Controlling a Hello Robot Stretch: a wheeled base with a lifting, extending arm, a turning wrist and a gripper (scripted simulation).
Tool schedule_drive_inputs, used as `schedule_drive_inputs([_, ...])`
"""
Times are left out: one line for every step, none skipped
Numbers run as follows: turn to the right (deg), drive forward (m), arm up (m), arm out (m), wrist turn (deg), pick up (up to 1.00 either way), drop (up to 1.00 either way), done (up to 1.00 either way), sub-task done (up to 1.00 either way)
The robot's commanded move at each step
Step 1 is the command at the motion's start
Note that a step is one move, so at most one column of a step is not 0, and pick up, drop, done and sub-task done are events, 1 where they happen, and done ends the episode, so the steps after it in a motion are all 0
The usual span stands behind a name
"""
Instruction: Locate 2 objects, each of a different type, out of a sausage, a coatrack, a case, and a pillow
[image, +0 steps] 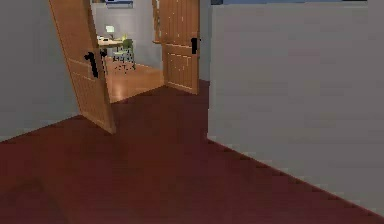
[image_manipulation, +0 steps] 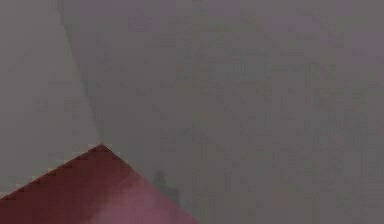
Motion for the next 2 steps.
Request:
schedule_drive_inputs([0.0, 0.35, 0.00, 0.00, 0.0, 0.00, 0.00, 0.00, 0.00])
schedule_drive_inputs([-15.0, 0.00, 0.00, 0.00, 0.0, 0.00, 0.00, 0.00, 0.00])
